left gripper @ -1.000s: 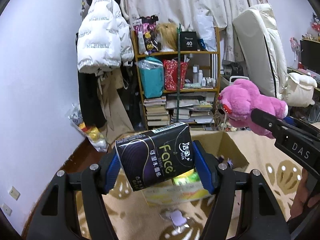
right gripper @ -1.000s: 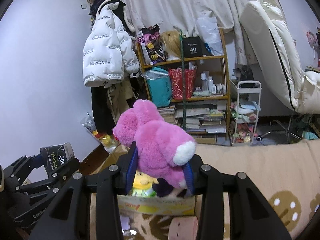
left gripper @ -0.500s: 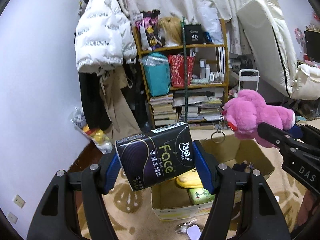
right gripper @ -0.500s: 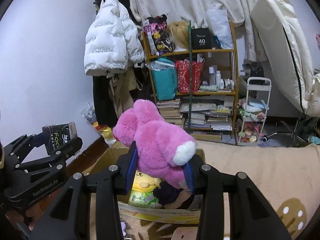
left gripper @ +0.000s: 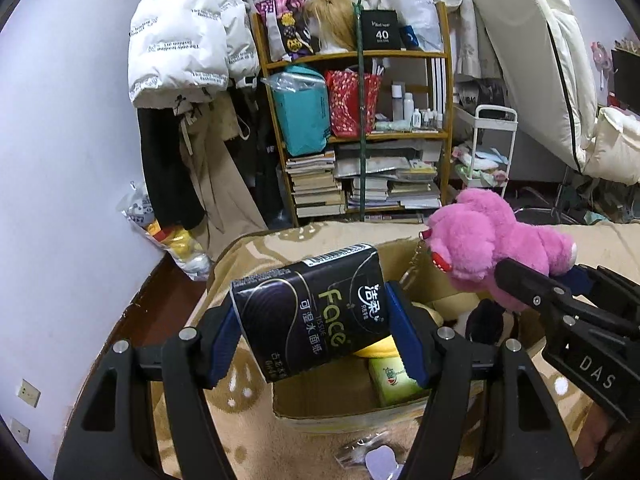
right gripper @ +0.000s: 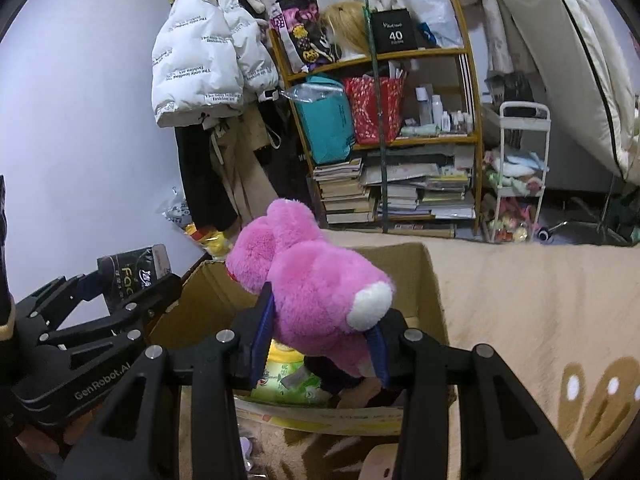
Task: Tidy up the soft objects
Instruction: 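Open the left tool to drop the tissue pack while the right tool releases the pink bear into the box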
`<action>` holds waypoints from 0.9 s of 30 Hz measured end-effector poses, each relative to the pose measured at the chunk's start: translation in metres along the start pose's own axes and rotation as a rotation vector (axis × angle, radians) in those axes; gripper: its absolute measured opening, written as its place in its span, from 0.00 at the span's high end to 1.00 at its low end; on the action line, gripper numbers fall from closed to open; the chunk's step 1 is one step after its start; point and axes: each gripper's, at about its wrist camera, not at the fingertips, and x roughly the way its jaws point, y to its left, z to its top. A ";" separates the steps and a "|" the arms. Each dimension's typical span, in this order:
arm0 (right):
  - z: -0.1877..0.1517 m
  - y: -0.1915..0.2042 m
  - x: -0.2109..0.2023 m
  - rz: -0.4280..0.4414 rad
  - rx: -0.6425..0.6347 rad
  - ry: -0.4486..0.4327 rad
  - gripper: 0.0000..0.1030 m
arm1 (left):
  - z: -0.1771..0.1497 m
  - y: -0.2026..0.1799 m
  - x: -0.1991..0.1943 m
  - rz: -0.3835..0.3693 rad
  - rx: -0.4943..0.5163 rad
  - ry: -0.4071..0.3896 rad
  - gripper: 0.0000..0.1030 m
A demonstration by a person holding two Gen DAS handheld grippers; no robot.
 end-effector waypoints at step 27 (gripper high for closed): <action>-0.008 -0.011 0.002 0.014 0.072 0.040 0.44 | -0.015 0.009 0.006 -0.001 -0.031 0.096 0.17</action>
